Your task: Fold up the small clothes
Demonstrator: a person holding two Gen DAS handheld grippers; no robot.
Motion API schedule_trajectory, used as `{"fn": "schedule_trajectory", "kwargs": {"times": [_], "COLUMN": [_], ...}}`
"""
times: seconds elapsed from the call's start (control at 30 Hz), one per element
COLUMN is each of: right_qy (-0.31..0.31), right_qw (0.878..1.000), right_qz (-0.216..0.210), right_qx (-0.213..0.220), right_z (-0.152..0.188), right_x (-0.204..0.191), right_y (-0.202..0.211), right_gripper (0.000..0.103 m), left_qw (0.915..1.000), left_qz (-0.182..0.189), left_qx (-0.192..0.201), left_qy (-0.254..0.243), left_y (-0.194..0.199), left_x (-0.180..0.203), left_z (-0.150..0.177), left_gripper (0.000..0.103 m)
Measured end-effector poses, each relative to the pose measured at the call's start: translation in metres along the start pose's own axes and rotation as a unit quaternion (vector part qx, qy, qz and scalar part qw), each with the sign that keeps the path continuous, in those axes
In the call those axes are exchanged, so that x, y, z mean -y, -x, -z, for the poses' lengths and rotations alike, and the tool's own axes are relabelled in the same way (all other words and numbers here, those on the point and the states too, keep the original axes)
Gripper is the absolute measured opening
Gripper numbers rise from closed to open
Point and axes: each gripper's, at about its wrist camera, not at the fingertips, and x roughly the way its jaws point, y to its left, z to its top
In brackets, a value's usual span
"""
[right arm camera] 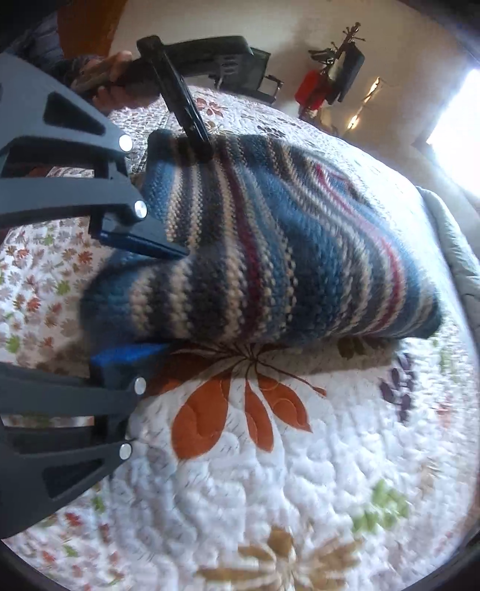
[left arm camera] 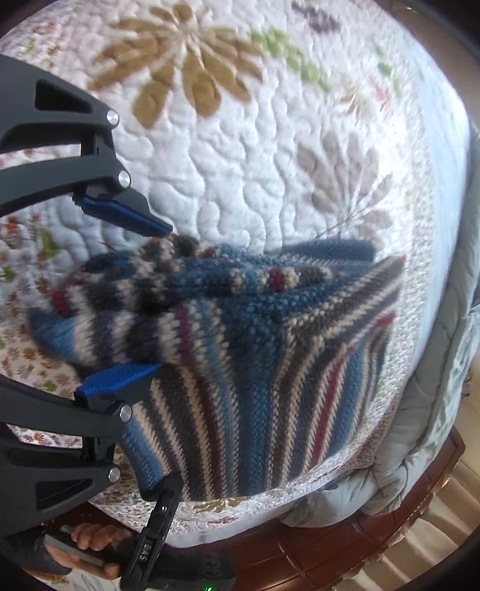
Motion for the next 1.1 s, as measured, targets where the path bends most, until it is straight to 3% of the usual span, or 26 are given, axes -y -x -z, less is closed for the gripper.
{"fn": "schedule_trajectory", "kwargs": {"times": [0.17,0.3,0.43,0.8,1.1], "right_qy": [0.008,0.029,0.036,0.043,0.06], "right_qw": [0.997,0.992,0.99,0.986,0.988], "right_qz": [0.067,0.108,0.123,0.129,0.113], "right_qx": [0.045,0.061,0.065,0.099,0.085], "right_z": [0.028,0.049,0.064,0.085,0.09], "right_x": [-0.021,-0.041,-0.061,-0.091,-0.093], "right_y": [0.037,0.052,0.066,0.101,0.104], "right_gripper": [0.08,0.09,0.092,0.093,0.093], "left_qw": [0.9988,0.9971,0.9963,0.9919,0.9891], "left_qz": [-0.041,-0.062,-0.07,-0.112,-0.13], "left_qx": [0.025,0.017,0.009,0.057,0.069], "left_qy": [0.011,0.04,0.048,0.016,0.013], "left_y": [0.033,0.046,0.055,0.099,0.107], "left_x": [0.002,0.003,0.013,0.047,0.055], "left_z": [0.022,0.041,0.05,0.067,0.079], "left_gripper": [0.083,0.087,0.087,0.087,0.087]}}
